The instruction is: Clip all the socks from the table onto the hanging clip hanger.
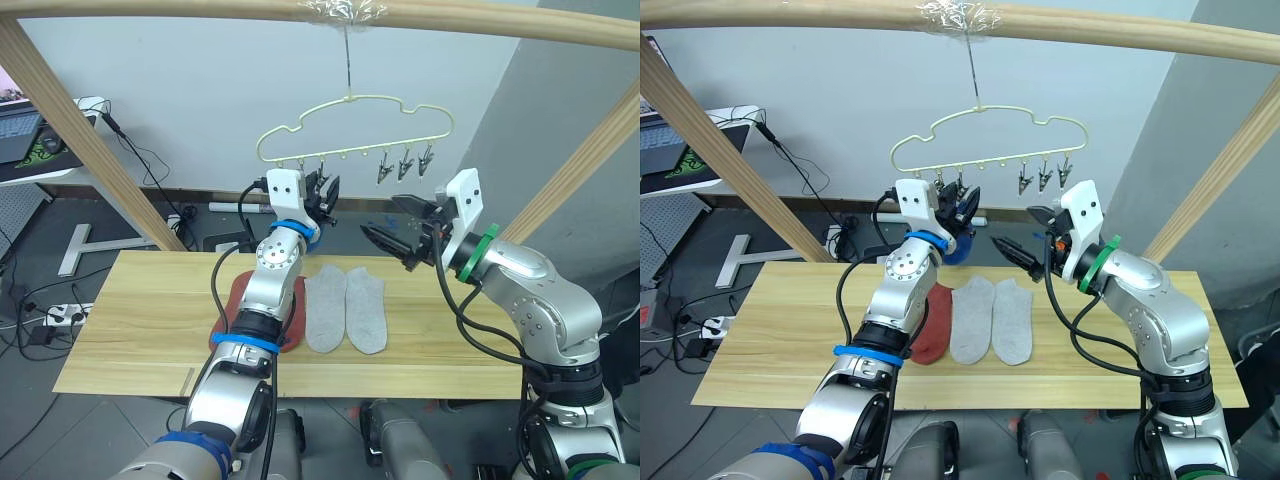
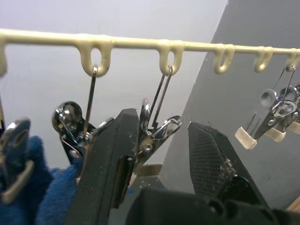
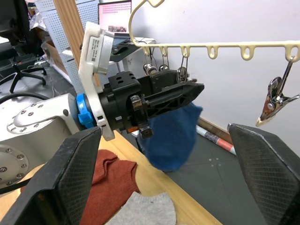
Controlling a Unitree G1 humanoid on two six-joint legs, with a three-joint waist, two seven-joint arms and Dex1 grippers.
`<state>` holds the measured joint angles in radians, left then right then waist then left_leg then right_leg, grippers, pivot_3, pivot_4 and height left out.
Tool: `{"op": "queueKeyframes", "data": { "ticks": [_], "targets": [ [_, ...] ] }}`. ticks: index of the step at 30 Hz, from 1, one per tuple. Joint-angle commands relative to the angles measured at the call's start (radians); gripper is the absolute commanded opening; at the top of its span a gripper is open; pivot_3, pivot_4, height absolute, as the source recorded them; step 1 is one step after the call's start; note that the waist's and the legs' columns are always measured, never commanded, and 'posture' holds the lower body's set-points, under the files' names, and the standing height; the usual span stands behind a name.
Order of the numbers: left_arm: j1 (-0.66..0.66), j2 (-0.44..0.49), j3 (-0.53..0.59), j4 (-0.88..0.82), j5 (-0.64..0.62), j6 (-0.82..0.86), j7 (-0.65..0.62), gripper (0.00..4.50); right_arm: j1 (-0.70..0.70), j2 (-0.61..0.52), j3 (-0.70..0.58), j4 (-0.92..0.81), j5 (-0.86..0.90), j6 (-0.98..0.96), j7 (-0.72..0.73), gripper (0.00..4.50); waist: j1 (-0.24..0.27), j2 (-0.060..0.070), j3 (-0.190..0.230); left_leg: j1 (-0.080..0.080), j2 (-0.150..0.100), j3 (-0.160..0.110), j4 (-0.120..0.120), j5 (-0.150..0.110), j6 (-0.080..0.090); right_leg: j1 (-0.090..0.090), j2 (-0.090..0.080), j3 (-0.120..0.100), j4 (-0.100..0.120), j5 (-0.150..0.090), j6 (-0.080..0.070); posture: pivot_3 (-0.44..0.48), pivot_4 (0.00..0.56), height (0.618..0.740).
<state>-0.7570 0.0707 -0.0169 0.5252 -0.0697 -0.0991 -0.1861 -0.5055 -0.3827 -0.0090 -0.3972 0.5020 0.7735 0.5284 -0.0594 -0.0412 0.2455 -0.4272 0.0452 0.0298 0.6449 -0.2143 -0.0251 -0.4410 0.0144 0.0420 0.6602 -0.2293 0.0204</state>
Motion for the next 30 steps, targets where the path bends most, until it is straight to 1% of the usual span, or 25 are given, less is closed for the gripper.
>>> {"op": "queueKeyframes", "data": {
  "ticks": [1, 7, 18, 19, 30],
  "targets": [
    [-0.019, -0.005, -0.004, -0.013, 0.024, -0.034, 0.011, 1.99, -0.016, -0.008, -0.022, -0.05, 0.025, -0.008, -0.002, 4.5, 0.0, 0.0, 0.0, 0.0, 0.0, 0.0, 0.0, 0.0, 0.0, 0.0, 0.0, 0.0, 0.0, 0.0, 0.0, -0.133, 0.222, 0.74],
    [-0.025, 0.006, -0.018, -0.004, 0.084, -0.071, 0.044, 1.99, -0.017, -0.005, -0.016, -0.043, 0.023, -0.017, -0.01, 4.5, 0.0, 0.0, 0.0, 0.0, 0.0, 0.0, 0.0, 0.0, 0.0, 0.0, 0.0, 0.0, 0.0, 0.0, 0.0, -0.133, 0.222, 0.74],
    [-0.027, -0.006, -0.019, -0.003, 0.09, -0.062, 0.048, 1.99, -0.017, -0.006, -0.018, -0.042, 0.022, -0.019, -0.014, 4.5, 0.0, 0.0, 0.0, 0.0, 0.0, 0.0, 0.0, 0.0, 0.0, 0.0, 0.0, 0.0, 0.0, 0.0, 0.0, -0.133, 0.222, 0.74],
    [-0.027, -0.006, -0.018, -0.004, 0.089, -0.061, 0.047, 1.99, -0.017, -0.005, -0.018, -0.044, 0.023, -0.018, -0.015, 4.5, 0.0, 0.0, 0.0, 0.0, 0.0, 0.0, 0.0, 0.0, 0.0, 0.0, 0.0, 0.0, 0.001, 0.0, 0.0, -0.138, 0.229, 0.74],
    [-0.058, -0.002, -0.01, 0.033, 0.089, -0.075, 0.049, 1.99, -0.016, -0.009, -0.022, -0.046, 0.025, -0.017, -0.021, 4.5, -0.001, 0.0, 0.0, 0.0, 0.0, 0.0, 0.0, 0.0, 0.0, 0.0, 0.0, 0.0, 0.001, 0.0, 0.0, -0.141, 0.231, 0.74]
  ]
}}
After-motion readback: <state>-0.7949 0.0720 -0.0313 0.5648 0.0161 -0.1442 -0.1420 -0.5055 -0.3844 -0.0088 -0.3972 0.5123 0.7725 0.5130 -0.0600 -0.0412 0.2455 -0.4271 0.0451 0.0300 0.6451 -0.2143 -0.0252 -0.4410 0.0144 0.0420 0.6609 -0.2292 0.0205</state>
